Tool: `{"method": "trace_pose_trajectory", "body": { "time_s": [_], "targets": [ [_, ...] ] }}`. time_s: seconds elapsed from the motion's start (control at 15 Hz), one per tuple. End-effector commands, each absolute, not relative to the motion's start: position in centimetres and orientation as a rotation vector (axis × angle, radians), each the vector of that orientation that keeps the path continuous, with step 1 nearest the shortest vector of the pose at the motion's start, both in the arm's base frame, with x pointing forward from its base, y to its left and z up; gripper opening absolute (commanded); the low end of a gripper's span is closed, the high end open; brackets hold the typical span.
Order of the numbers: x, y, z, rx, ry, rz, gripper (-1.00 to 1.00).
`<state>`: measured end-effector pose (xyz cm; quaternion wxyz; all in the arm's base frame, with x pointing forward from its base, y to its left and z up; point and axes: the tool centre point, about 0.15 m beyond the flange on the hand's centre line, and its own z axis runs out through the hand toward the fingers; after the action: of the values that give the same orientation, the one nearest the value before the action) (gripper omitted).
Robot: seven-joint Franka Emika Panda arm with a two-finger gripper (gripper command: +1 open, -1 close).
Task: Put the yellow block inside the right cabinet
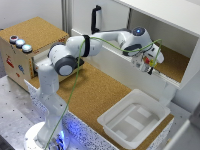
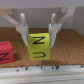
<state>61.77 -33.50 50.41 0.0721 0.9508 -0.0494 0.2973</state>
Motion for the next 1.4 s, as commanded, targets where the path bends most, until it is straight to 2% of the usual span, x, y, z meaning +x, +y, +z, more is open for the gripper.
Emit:
{"method": "trace_pose_trajectory", "body": {
  "time_s": [0.0, 0.47, 0.53, 0.73, 0.93, 1.2, 1.33],
  "targets": [
    [66.6, -36.1, 49.4, 2.951, -0.032, 0.926, -1.00],
    [69.6, -35.4, 48.8, 2.980, 0.035, 0.934, -1.00],
    [69.4, -35.3, 48.5, 2.985, 0.026, 0.919, 1.00],
    [68.2, -35.0, 48.1, 2.988, 0.057, 0.951, 1.00],
    [65.5, -33.7, 49.7, 2.929, 0.114, 1.032, 1.00],
    [58.7, -31.3, 52.4, 2.826, 0.177, 1.143, 1.00],
    [54.8, -29.9, 53.1, 2.765, 0.185, 1.130, 1.00]
  ]
}}
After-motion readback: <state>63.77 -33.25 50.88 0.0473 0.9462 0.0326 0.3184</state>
